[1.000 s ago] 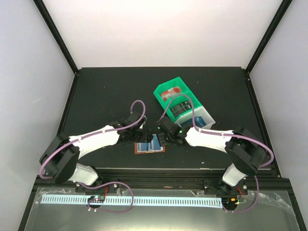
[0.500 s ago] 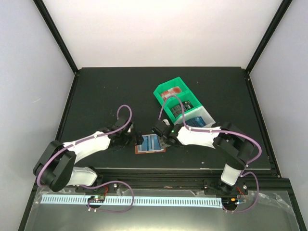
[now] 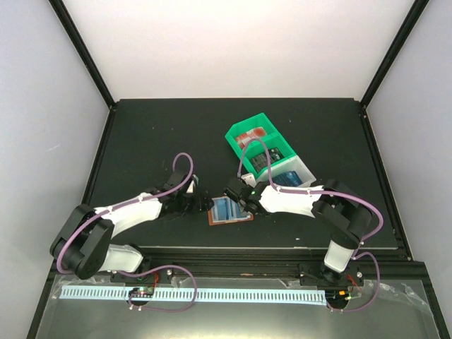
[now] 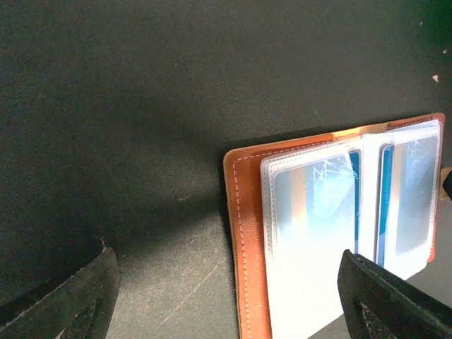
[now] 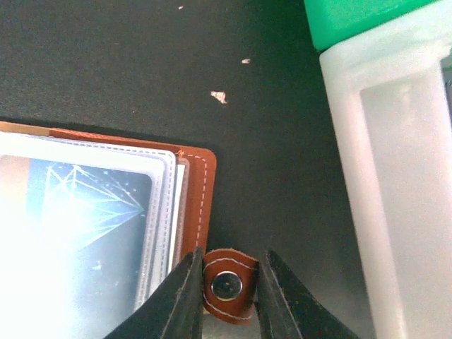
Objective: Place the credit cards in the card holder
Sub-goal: Close the card holder at the center of the board.
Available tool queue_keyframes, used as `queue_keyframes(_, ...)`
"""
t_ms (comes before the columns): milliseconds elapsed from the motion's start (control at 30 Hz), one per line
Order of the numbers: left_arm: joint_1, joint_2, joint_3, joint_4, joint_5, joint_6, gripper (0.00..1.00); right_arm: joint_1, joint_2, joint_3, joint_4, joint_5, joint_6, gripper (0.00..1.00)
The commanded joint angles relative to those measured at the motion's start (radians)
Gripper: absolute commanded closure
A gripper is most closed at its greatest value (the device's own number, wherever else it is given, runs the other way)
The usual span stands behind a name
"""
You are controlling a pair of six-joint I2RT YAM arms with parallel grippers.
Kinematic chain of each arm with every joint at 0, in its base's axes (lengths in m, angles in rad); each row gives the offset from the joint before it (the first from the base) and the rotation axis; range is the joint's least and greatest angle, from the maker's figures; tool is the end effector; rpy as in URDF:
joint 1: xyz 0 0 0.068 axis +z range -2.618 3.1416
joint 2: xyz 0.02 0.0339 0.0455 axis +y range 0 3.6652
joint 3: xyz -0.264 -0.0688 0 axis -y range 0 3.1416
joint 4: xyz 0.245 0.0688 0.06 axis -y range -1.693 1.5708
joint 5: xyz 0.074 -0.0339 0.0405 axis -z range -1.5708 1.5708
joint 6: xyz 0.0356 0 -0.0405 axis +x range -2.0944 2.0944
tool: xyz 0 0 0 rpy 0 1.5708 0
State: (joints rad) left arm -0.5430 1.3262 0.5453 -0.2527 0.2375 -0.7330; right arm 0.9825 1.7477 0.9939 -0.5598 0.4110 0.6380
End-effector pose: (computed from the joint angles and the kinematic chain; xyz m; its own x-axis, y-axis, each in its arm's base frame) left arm 0.1908 -0.1249 0.1465 -0.9516 -0.1852 -0.2451 -0.0423 0.8692 -0.4926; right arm 0.1857 0.2527 0.1463 -0.8517 -0.2929 -0.4345 -0.2476 0.9557 -0.1589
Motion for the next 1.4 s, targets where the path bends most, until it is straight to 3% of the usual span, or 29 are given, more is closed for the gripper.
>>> queue_keyframes(0,0.007,0.039,-0.019,-0.011,0.046,0.001,0.14,0.007,0.007,0.027,-0.029,0.097,0.035,0.77)
queue_keyframes(333,0.008,0.056,-0.013,-0.002,0.058,0.0,0.14,0.007,0.027,0.028,-0.086,0.191,0.065,0.75)
queue_keyframes(467,0.008,0.057,-0.013,-0.001,0.058,0.003,0.14,0.006,0.043,0.017,-0.086,0.197,0.063,0.66)
queue_keyframes(567,0.009,0.061,-0.012,0.0,0.061,0.004,0.14,0.007,0.047,0.012,-0.076,0.194,0.06,0.65)
queue_keyframes(833,0.009,0.059,-0.019,0.024,0.087,-0.004,0.13,0.007,0.049,0.025,-0.011,0.241,-0.001,0.84)
queue_keyframes(933,0.008,0.066,-0.026,0.044,0.114,-0.015,0.14,0.007,0.043,0.024,0.023,0.201,-0.025,0.98)
queue_keyframes(1167,0.004,0.098,-0.084,0.201,0.237,-0.104,0.14,0.006,-0.029,-0.025,0.149,-0.032,-0.055,0.99)
queue_keyframes(1367,-0.011,0.098,-0.134,0.282,0.267,-0.209,0.14,0.005,-0.003,-0.036,0.164,-0.116,-0.021,0.99)
